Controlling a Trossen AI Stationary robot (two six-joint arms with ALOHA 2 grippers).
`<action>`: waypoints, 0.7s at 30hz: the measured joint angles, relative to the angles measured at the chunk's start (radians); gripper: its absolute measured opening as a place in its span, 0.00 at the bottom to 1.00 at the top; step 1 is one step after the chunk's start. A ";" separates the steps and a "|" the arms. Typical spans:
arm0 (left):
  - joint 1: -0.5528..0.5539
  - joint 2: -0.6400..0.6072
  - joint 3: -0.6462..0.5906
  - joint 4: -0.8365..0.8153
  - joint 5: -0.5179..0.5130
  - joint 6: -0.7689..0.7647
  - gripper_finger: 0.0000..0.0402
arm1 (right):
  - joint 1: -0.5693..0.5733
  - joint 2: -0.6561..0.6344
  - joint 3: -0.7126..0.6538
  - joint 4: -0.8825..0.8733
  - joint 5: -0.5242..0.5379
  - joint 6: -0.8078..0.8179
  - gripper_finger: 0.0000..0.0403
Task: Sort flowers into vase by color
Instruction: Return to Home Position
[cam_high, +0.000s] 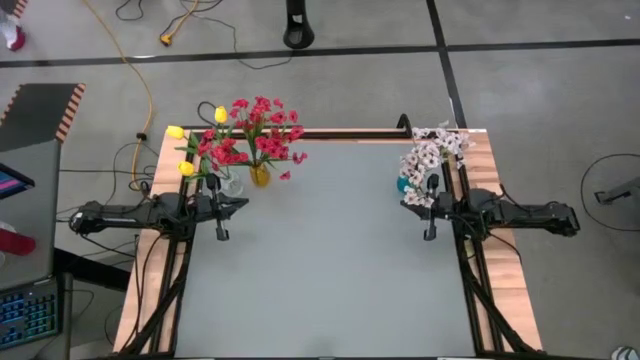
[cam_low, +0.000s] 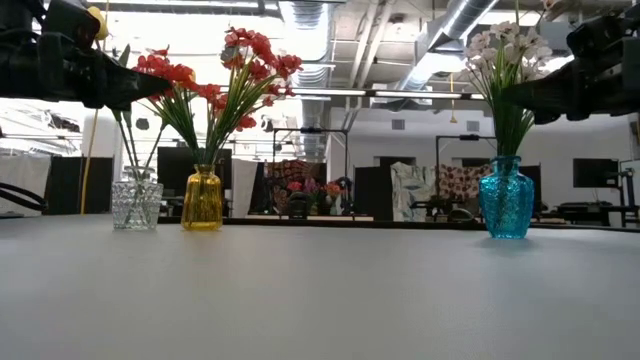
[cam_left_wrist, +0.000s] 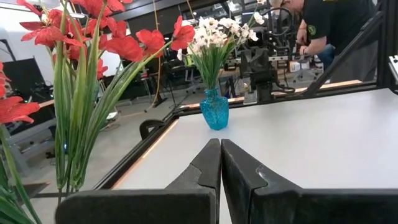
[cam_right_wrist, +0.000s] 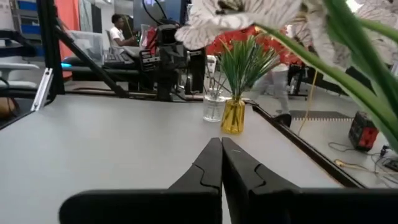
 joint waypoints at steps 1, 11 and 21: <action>0.000 0.000 0.000 0.000 0.000 0.001 0.00 | 0.000 0.000 0.000 0.001 0.001 -0.006 0.07; 0.000 0.000 0.000 0.000 0.000 0.029 0.00 | -0.010 0.000 0.000 -0.003 -0.020 -0.054 0.08; 0.000 0.000 0.000 0.000 -0.005 0.028 0.00 | -0.039 0.011 0.000 -0.004 -0.017 -0.003 0.09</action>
